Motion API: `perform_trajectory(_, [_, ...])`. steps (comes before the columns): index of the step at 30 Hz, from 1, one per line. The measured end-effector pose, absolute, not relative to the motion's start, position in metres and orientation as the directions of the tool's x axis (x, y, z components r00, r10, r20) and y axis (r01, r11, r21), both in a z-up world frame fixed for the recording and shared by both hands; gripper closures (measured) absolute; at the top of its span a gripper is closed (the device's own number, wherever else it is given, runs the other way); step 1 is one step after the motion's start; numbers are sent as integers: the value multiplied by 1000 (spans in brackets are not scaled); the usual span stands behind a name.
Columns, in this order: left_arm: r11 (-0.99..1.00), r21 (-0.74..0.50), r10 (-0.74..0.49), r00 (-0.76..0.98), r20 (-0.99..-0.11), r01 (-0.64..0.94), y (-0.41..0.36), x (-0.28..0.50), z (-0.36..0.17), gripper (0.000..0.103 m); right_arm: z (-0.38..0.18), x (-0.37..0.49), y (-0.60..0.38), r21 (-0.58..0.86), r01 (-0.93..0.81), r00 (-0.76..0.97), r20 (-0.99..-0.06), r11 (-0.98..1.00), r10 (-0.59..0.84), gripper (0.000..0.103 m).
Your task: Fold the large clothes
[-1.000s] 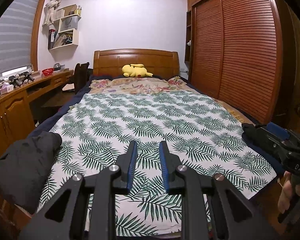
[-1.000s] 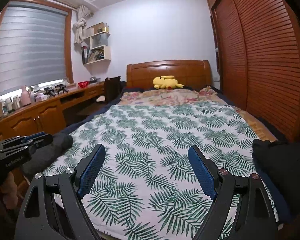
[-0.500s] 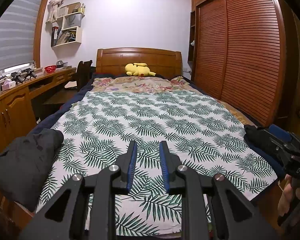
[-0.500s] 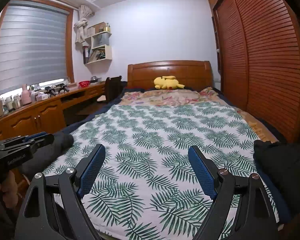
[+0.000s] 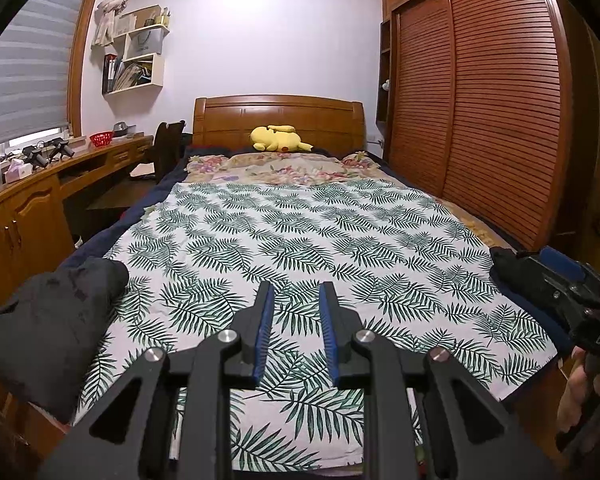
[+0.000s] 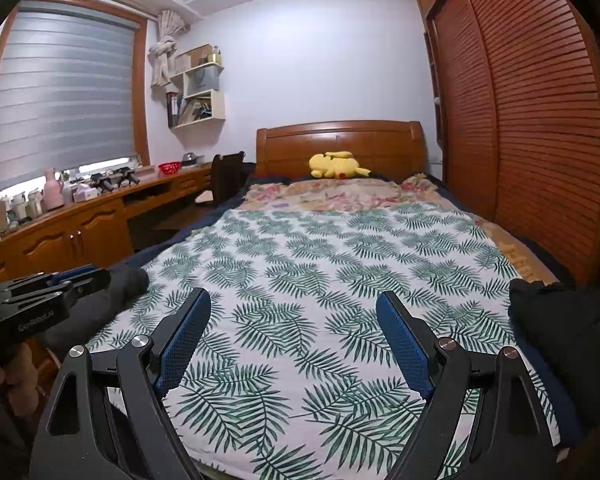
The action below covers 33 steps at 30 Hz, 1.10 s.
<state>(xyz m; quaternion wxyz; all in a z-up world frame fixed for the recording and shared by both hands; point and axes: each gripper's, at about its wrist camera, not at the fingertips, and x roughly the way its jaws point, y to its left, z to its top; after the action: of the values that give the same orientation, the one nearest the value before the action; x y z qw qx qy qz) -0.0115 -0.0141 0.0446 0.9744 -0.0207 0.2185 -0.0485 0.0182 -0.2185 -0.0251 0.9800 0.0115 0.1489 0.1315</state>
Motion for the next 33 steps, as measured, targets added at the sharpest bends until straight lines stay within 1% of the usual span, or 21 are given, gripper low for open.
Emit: perform_trajectory(33, [995, -57, -102, 905, -413, 86, -16, -17, 46, 82, -28, 18, -219, 61, -259, 920, -289, 964, 265, 16])
